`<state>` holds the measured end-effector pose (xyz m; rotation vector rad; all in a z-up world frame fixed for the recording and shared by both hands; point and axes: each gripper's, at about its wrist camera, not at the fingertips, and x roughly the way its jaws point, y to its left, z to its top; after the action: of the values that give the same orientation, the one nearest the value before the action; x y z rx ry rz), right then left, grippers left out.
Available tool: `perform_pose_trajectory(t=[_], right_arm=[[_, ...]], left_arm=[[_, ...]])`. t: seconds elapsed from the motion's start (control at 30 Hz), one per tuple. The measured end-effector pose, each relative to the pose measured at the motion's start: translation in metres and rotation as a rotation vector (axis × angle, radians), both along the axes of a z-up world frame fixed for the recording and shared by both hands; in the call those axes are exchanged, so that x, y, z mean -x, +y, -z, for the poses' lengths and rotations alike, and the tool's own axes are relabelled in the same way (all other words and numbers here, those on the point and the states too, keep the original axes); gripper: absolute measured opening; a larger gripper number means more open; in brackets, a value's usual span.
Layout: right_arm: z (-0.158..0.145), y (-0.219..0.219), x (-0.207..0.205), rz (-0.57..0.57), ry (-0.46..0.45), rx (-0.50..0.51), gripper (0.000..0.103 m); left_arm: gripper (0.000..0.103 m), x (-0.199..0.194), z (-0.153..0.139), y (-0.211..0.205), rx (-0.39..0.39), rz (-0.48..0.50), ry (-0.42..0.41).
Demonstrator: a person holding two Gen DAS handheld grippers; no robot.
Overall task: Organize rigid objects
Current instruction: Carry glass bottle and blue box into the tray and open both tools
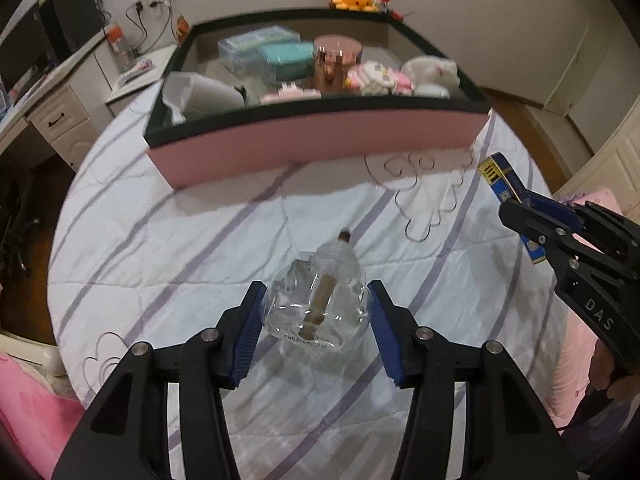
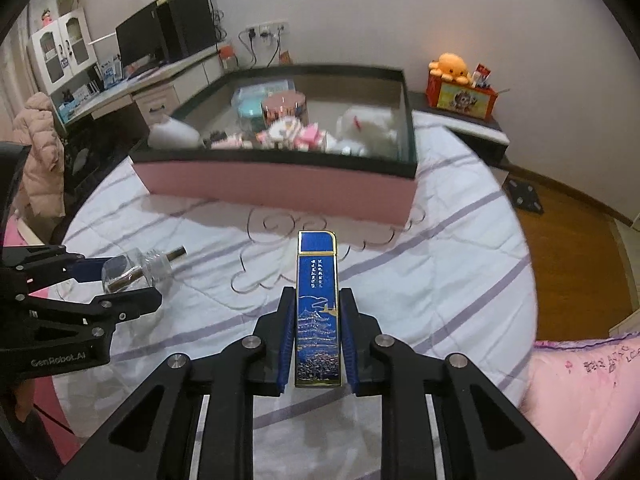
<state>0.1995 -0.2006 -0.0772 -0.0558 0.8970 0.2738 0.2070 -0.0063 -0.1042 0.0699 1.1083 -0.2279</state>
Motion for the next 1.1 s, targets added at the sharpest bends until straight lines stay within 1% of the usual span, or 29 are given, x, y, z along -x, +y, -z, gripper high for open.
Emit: perform_pose_trajectory(t=[0.23,0.37,0.43,0.57,0.7,0.93,1.1], right_arm=[[-0.031,-0.001,0.016,0.028,-0.086,-0.008,0.021],[-0.046,-0.001,0.026,0.033,-0.128,-0.013,0.021],[-0.057,0.000,0.032,0.035,-0.160,-0.012,0.021],[-0.077,-0.002,0.051,0.047,-0.229,-0.032,0.021],[-0.095,0.000,0.072,0.046,-0.297,-0.038,0.021],[-0.116,0.002,0.105,0.045,-0.389,-0.052,0.021],[-0.128,0.001,0.124,0.051,-0.444,-0.056,0.021]], left_arm=[[0.052,0.007,-0.030,0.008,0.026,-0.024,-0.089],[0.052,0.024,-0.051,0.011,0.037,-0.030,-0.152],[0.052,0.032,-0.064,0.013,0.042,-0.033,-0.193],[0.052,0.041,-0.082,0.020,0.052,-0.046,-0.246],[0.052,0.061,-0.103,0.026,0.062,-0.067,-0.320],[0.052,0.091,-0.133,0.033,0.034,-0.122,-0.438],[0.052,0.111,-0.149,0.035,0.041,-0.138,-0.504]])
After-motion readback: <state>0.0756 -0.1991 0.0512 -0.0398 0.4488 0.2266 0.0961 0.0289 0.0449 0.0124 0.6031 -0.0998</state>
